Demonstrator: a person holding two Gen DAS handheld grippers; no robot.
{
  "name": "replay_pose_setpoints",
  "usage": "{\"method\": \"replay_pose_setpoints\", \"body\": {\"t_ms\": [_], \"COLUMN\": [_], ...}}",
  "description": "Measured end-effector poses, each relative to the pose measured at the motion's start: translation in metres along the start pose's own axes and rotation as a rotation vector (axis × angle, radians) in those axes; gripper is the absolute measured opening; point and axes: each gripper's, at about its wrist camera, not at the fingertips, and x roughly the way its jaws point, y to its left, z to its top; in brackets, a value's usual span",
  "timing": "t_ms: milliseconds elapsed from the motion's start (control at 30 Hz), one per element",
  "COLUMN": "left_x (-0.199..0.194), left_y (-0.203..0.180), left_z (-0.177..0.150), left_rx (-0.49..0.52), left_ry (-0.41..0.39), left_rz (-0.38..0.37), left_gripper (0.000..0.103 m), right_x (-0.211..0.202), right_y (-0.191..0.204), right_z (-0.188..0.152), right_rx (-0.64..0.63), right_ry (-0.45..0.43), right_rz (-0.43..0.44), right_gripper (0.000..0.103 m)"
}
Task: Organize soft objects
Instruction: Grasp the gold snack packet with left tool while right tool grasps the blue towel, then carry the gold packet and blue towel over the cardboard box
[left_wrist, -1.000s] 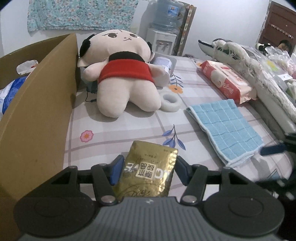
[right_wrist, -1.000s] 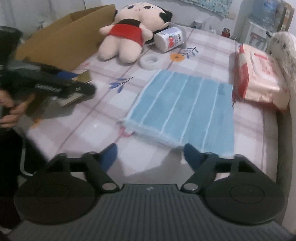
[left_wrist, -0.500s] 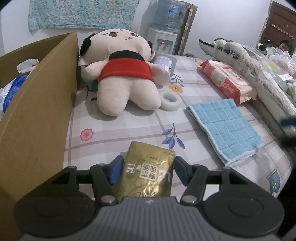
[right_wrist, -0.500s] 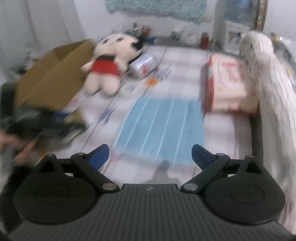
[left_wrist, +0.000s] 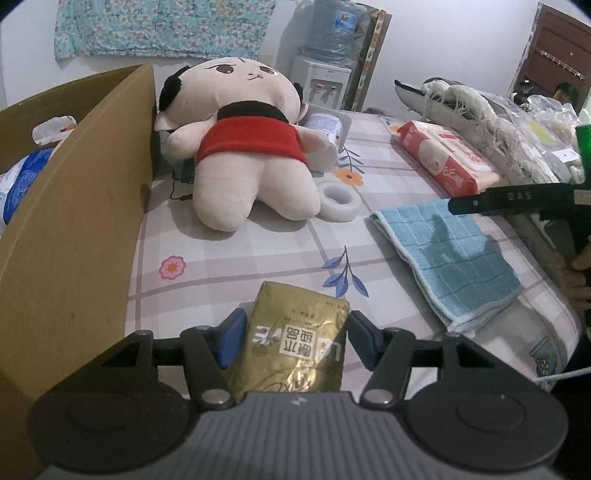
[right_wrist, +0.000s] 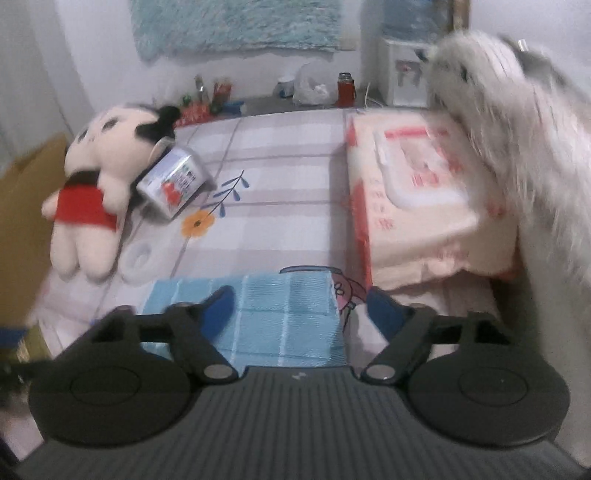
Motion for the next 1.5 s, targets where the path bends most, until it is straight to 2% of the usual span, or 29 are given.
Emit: {"method": "replay_pose_setpoints", "body": {"t_ms": [67, 100, 200, 267, 333, 433, 567, 633, 733, 900, 1000, 1067, 1200, 1300, 1433, 1500], "left_x": [0.000, 0.001, 0.002, 0.003, 0.004, 0.006, 0.005, 0.003, 0.002, 0.001, -0.004, -0.012, -0.053, -0.103, -0.168, -0.188], "left_y": [0.000, 0.000, -0.002, -0.004, -0.007, -0.011, -0.008, -0.005, -0.003, -0.014, -0.018, -0.017, -0.017, -0.010, 0.030, 0.057], "left_z": [0.000, 0.000, 0.001, 0.002, 0.002, 0.001, 0.001, 0.001, 0.000, -0.005, -0.007, -0.007, -0.008, -0.005, 0.003, 0.009], "left_rx": [0.001, 0.003, 0.011, 0.020, 0.033, 0.057, 0.041, 0.019, 0.020, 0.071, 0.092, 0.057, 0.002, -0.033, -0.084, -0.068], "left_ry": [-0.001, -0.002, -0.004, -0.004, -0.004, -0.005, -0.011, -0.018, -0.022, -0.050, -0.067, -0.086, -0.162, -0.238, -0.297, -0.264], "left_rz": [0.000, 0.001, 0.004, 0.005, 0.012, 0.027, 0.018, 0.023, 0.019, 0.073, 0.105, 0.130, 0.117, 0.156, 0.255, 0.355], "left_gripper": [0.061, 0.061, 0.063, 0.066, 0.066, 0.066, 0.064, 0.058, 0.058, 0.054, 0.053, 0.053, 0.053, 0.053, 0.053, 0.054], "right_x": [0.011, 0.010, 0.014, 0.015, 0.016, 0.014, -0.001, -0.016, -0.047, -0.105, -0.125, -0.137, -0.156, -0.167, -0.174, -0.175], "right_y": [-0.008, -0.007, 0.000, 0.006, 0.007, 0.003, 0.003, 0.001, 0.000, 0.018, 0.027, 0.034, 0.057, 0.075, 0.114, 0.140], "right_z": [-0.006, -0.009, -0.013, -0.014, -0.014, -0.014, -0.027, -0.030, -0.035, -0.044, -0.042, -0.040, -0.025, -0.009, 0.015, 0.030], "right_rx": [0.047, 0.035, 0.011, 0.008, 0.046, 0.128, 0.192, 0.214, 0.227, 0.124, 0.124, 0.120, 0.048, 0.036, 0.011, -0.026], "right_ry": [0.004, -0.026, -0.062, -0.078, -0.086, -0.086, -0.152, -0.196, -0.281, -0.420, -0.411, -0.416, -0.431, -0.433, -0.419, -0.402], "right_rz": [0.042, 0.047, 0.040, 0.018, 0.018, 0.039, 0.023, 0.049, 0.074, 0.121, 0.199, 0.251, 0.319, 0.394, 0.521, 0.566], "right_gripper": [0.060, 0.058, 0.058, 0.036, 0.021, 0.011, 0.009, 0.009, 0.009, 0.009, 0.009, 0.009, 0.009, 0.009, 0.009, 0.009]}}
